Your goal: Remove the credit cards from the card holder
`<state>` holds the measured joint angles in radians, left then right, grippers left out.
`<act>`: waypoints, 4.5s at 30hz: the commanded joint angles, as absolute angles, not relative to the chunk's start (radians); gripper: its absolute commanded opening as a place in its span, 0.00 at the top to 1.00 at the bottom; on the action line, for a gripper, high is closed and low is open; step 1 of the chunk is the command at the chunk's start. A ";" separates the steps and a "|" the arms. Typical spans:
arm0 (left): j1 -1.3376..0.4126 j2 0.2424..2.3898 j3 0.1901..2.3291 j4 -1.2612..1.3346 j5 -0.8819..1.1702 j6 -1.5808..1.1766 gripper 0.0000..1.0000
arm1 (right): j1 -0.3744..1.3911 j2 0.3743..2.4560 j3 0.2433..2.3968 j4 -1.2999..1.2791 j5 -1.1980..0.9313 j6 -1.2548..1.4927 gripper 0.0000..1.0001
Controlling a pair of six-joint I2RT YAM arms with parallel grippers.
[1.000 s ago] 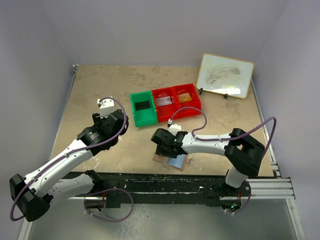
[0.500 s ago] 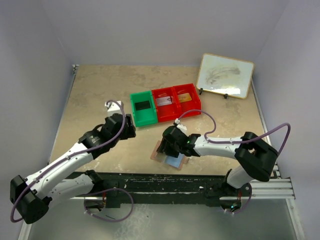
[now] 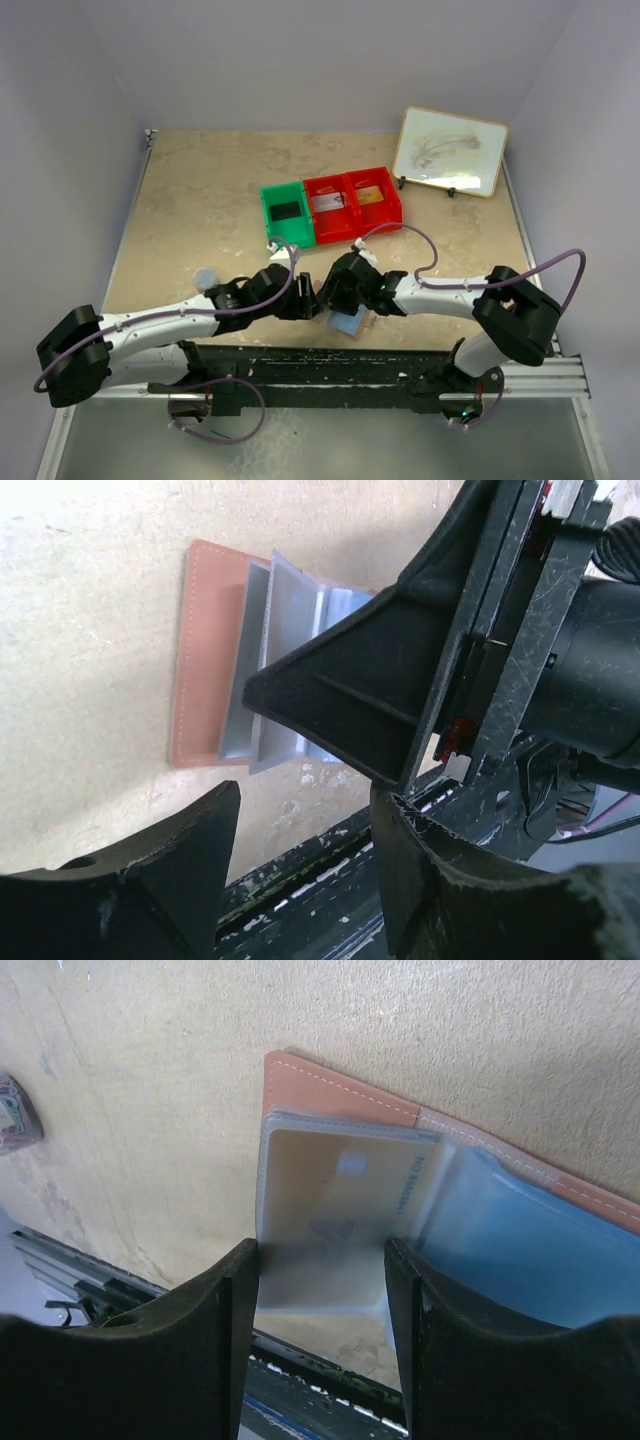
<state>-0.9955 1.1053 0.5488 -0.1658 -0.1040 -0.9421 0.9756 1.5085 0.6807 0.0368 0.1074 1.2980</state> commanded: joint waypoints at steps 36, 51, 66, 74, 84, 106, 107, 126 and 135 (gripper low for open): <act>-1.023 1.335 0.567 0.137 -0.160 -0.947 0.98 | 0.971 1.370 0.667 -0.078 0.190 1.258 0.31; -1.140 1.447 0.701 0.068 -0.207 -0.883 0.80 | 0.778 0.983 0.512 -0.253 0.265 1.278 0.27; -1.233 1.506 0.778 -0.009 -0.271 -0.859 0.63 | 0.747 0.785 0.360 -0.298 0.203 1.347 0.28; -1.233 1.480 0.780 -0.050 -0.343 -0.881 0.60 | 0.747 0.819 0.371 -0.243 0.163 1.312 0.30; -1.232 1.400 0.799 -0.046 -0.262 -0.834 0.49 | 0.747 0.913 0.414 -0.258 0.147 1.280 0.28; -1.229 1.261 0.537 -0.095 -0.413 -1.285 0.45 | 0.672 1.284 0.593 -0.071 -0.069 0.766 0.24; -1.229 1.267 0.536 -0.086 -0.414 -1.284 0.45 | 0.671 1.294 0.590 -0.073 -0.073 0.766 0.24; -1.049 1.459 0.665 0.073 -0.287 -1.011 0.72 | 0.690 1.078 0.178 0.335 -0.335 1.074 0.28; -1.046 1.628 0.846 0.089 -0.179 -0.928 0.74 | 0.856 1.097 0.157 0.417 -0.219 1.217 0.28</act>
<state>-1.0321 1.5848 0.7601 0.0021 -0.3130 -0.9741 0.7975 1.0668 0.1745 0.3729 -0.2836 1.1328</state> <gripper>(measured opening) 0.268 0.724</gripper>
